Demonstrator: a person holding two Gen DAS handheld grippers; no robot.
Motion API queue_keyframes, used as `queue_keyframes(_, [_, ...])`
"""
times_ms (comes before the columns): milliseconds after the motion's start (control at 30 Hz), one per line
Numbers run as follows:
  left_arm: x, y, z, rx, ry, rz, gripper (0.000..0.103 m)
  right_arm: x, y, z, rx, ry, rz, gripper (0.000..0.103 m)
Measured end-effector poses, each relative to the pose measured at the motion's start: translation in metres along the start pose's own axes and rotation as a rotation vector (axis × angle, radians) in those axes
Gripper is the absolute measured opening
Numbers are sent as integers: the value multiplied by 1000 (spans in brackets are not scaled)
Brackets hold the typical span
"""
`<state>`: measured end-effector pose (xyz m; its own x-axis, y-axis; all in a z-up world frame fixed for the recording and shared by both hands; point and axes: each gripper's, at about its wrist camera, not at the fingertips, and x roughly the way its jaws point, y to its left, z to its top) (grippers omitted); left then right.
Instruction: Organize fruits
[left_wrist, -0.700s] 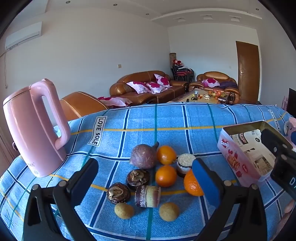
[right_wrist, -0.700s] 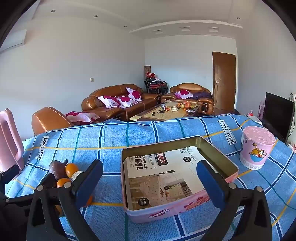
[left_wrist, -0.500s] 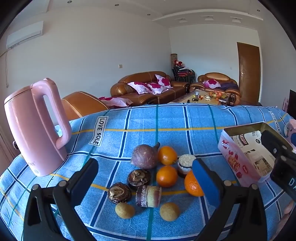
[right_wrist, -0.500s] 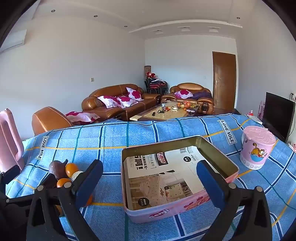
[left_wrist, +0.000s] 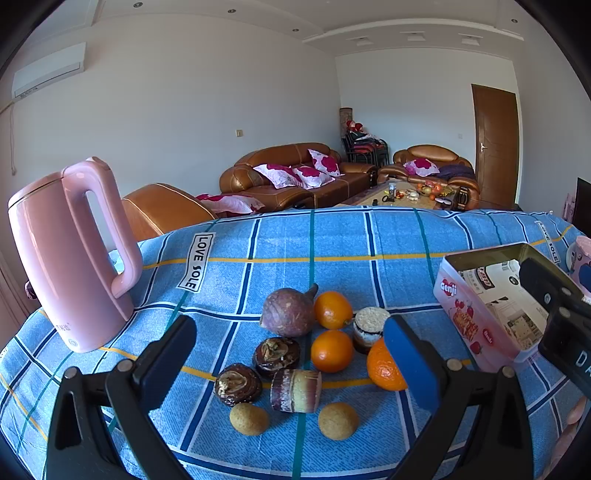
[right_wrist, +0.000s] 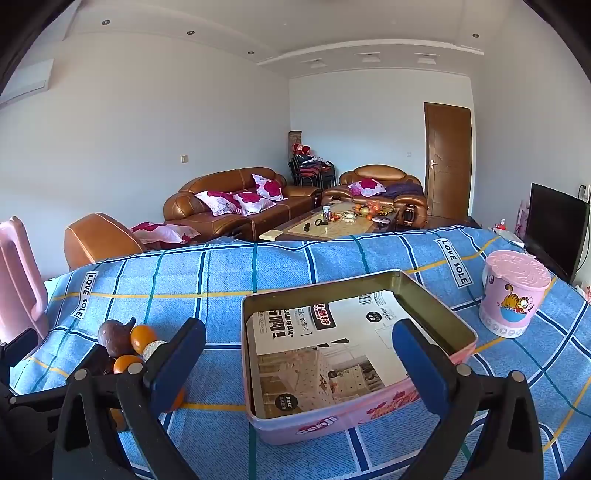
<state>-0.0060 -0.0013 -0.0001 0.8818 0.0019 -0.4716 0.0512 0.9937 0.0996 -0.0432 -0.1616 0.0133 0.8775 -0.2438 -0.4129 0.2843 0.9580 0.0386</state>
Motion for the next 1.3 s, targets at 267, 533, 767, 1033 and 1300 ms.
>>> queue_keyframes(267, [0,1,1,0,0,-2,103,-1,0,0,1,2,1,102])
queue_keyframes(533, [0,1,1,-1,-1,-3,103,0,1,0,1,3,1,102])
queue_keyframes(767, [0,1,1,0,-1,-3,103,0,1,0,0,2,1,102])
queue_keyframes(1033, [0,1,1,0,-1,-3,103,1,2,-1,0,5,2,102])
queue_keyframes(1300, [-1,1,1,1,-1,-3,103,1,1,-1,0,5,2,102])
